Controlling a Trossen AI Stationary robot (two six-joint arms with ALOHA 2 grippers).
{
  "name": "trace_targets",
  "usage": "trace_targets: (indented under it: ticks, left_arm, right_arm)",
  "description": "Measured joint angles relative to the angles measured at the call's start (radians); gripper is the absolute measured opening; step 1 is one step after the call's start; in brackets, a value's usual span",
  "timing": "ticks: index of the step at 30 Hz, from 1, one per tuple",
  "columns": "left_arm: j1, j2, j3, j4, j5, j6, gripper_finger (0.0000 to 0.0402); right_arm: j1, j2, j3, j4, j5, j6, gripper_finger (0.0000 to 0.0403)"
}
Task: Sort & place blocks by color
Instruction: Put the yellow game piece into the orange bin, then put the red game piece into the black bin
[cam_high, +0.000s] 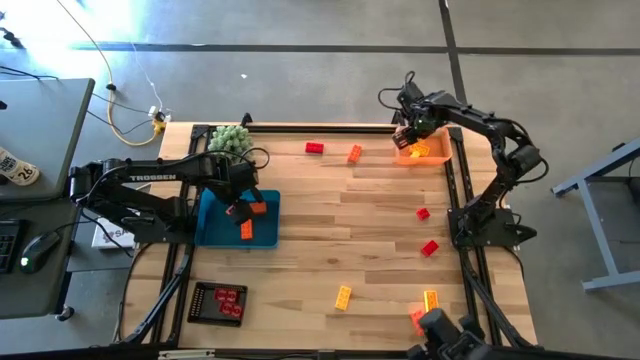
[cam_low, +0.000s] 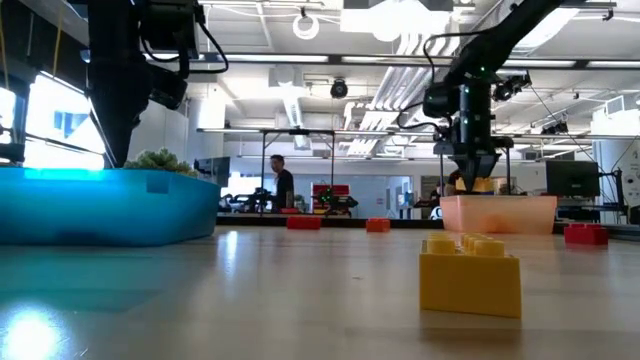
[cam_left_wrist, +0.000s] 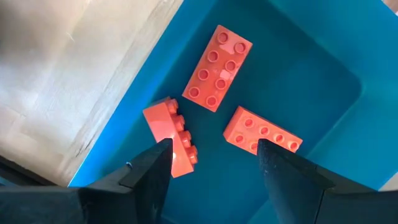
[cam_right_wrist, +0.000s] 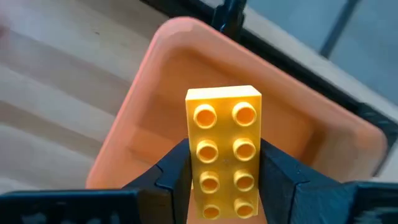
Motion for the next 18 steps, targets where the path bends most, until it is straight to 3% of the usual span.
trace_targets:
  ticks: [14,18]
  left_arm:
    - [0.000,0.000,0.000,0.000,-0.008,0.002,0.0223]
    - [0.000,0.000,0.000,0.001,-0.027,0.003,0.0223]
  right_arm:
    - [-0.055,0.021,0.000,-0.012,0.015,-0.065,0.0232]
    - [-0.055,0.021,0.000,-0.068,-0.059,-0.033,0.0237]
